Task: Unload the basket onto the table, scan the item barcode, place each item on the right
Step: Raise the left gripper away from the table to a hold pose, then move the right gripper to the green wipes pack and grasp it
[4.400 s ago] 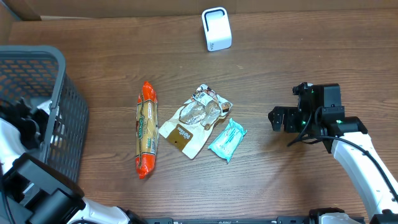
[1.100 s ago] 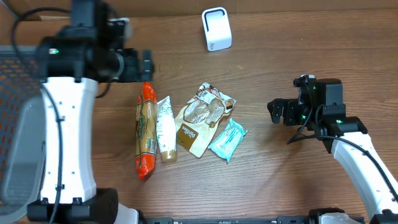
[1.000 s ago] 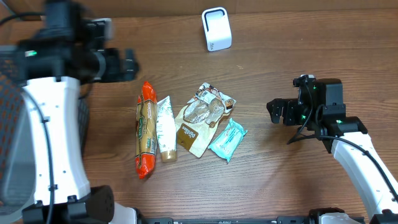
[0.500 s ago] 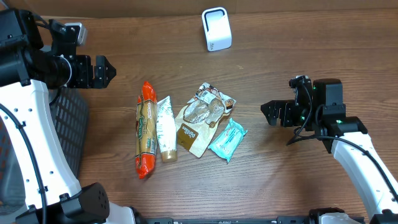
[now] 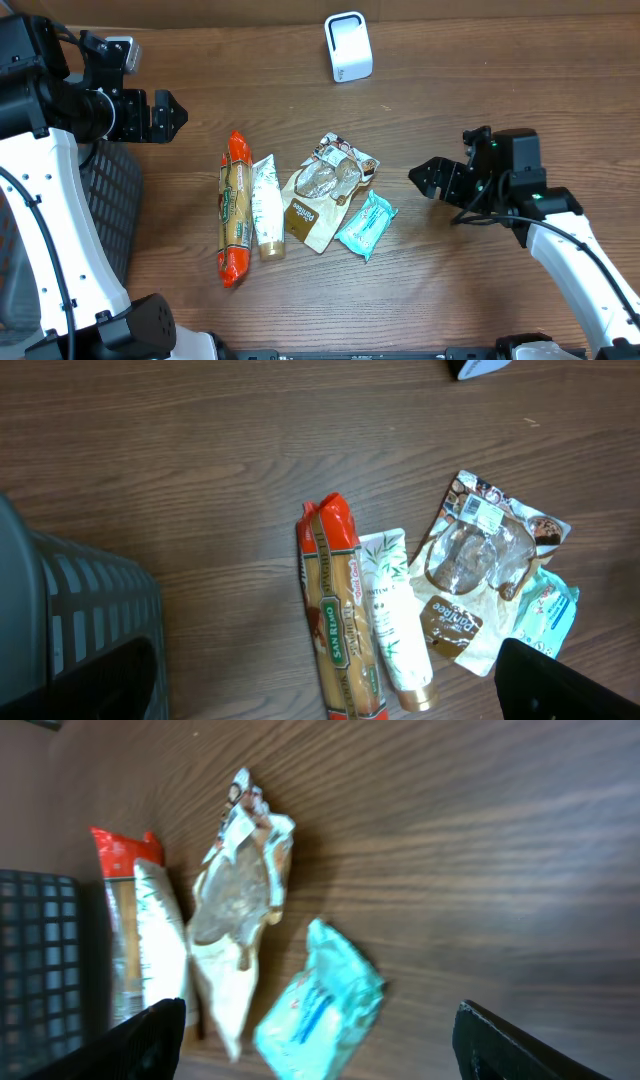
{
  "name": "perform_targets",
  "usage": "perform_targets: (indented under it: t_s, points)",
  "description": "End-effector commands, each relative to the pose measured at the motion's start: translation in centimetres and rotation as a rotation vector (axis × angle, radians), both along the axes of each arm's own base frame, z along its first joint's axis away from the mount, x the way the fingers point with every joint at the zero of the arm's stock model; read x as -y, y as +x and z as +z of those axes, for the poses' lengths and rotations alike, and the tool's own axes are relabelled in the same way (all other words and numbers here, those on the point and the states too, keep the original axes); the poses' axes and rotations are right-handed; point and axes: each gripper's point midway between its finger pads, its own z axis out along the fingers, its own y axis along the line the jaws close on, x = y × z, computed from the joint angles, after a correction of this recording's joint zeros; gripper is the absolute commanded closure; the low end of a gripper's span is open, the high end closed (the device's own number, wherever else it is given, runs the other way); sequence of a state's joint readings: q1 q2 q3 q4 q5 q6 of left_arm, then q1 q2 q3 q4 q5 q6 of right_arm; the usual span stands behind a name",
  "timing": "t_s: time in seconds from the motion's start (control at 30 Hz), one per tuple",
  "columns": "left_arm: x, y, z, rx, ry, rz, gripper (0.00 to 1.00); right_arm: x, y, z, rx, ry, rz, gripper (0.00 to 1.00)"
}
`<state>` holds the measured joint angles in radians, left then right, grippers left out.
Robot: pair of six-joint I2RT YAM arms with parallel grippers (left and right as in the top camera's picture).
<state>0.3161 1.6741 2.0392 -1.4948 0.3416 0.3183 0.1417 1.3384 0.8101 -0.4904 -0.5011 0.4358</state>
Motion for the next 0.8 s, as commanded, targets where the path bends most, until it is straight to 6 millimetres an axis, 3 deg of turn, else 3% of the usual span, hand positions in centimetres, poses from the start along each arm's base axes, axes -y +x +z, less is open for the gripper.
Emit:
perform_targets:
  t_s: [0.0,0.2,0.5,0.77]
  points:
    - [0.4,0.2,0.2,0.017,-0.005,-0.029,0.01,-1.4,-0.1,0.2,-0.068,0.052,-0.047,0.14]
    - [0.4,0.2,0.2,0.017,-0.005,-0.029,0.0,-3.8,-1.7,-3.7,-0.26,0.046,-0.075,0.15]
    - [0.4,0.2,0.2,0.017,-0.006,-0.029,0.0,-7.5,-4.0,-8.0,-0.379,-0.004,0.011,0.3]
    - [0.4,0.2,0.2,0.017,-0.005,-0.029,0.0,-7.8,-4.7,-10.8,-0.488,-0.021,-0.041,0.45]
